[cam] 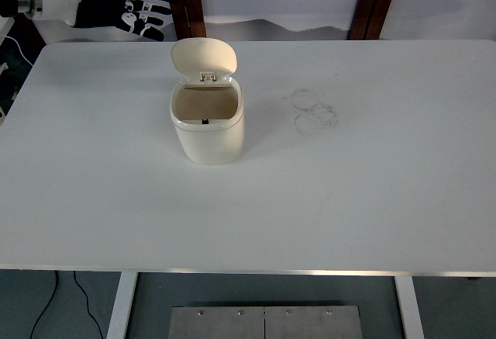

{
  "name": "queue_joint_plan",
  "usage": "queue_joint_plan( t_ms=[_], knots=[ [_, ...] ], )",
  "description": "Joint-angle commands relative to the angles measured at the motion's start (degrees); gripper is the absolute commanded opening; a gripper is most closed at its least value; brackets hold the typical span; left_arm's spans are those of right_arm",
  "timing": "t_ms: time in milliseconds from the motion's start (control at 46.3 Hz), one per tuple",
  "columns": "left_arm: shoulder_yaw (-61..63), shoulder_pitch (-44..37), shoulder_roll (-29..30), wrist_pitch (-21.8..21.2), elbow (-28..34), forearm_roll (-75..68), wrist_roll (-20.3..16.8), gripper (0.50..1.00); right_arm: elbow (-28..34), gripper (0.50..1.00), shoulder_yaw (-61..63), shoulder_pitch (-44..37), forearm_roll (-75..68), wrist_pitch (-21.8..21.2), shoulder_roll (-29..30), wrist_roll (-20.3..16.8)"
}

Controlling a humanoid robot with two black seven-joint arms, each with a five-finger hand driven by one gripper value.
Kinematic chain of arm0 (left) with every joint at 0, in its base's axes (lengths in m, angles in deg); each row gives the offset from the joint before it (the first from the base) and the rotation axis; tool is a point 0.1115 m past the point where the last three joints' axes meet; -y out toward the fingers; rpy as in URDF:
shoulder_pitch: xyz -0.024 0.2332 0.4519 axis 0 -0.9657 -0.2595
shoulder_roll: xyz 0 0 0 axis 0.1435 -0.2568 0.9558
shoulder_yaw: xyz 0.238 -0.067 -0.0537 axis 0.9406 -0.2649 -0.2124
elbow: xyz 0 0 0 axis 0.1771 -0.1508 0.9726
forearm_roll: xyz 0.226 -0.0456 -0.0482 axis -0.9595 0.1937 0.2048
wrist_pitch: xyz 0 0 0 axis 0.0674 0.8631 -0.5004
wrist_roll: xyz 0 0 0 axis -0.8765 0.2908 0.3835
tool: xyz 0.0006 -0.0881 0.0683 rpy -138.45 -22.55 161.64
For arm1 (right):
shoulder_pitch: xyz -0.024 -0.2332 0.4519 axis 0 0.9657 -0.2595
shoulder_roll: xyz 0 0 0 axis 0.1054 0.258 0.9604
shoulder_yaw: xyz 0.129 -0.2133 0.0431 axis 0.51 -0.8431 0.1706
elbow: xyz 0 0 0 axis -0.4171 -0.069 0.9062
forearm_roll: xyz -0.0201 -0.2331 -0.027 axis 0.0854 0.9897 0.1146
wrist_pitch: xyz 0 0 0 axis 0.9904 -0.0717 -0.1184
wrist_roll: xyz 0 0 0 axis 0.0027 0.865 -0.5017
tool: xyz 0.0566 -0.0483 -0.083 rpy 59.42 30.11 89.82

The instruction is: Open trash can

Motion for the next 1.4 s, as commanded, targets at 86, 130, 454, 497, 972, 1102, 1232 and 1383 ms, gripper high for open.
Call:
queue_joint_plan(
  t_ms=[86, 130, 454, 497, 972, 1102, 1232, 1383],
  knots=[
    [-9.32, -6.69, 0.33, 0.01, 6.17, 0.01, 0.01, 1.000, 0.01, 0.995, 0.00, 0.00, 0.00, 0.00, 0.00, 0.00],
    [-11.60, -8.36, 0.51, 0.01, 7.67, 0.01, 0.01, 1.000, 0.01, 0.995, 0.00, 0.00, 0.00, 0.00, 0.00, 0.00],
    [-26.90, -18.99, 0.15, 0.01, 16.11, 0.27, -0.16, 1.000, 0.01, 0.995, 0.00, 0.00, 0.00, 0.00, 0.00, 0.00],
    [-28.83, -20.31, 0.07, 0.01, 16.81, 0.27, -0.16, 1.000, 0.01, 0.995, 0.00, 0.00, 0.00, 0.00, 0.00, 0.00],
    [-43.60, -33.76, -2.66, 0.01, 26.40, 0.36, -4.20, 1.000, 0.01, 0.995, 0.00, 0.00, 0.00, 0.00, 0.00, 0.00],
    [-50.10, -38.50, -3.10, -0.70, 26.40, 0.19, -6.23, 1.000, 0.01, 0.995, 0.00, 0.00, 0.00, 0.00, 0.00, 0.00],
    [-56.08, -43.16, -4.24, -1.94, 26.40, 0.27, -6.32, 1.000, 0.01, 0.995, 0.00, 0.00, 0.00, 0.00, 0.00, 0.09],
    [-61.18, -47.47, -5.12, -2.73, 26.40, 0.10, -6.41, 1.000, 0.01, 0.995, 0.00, 0.00, 0.00, 0.00, 0.00, 0.00]
  ],
)
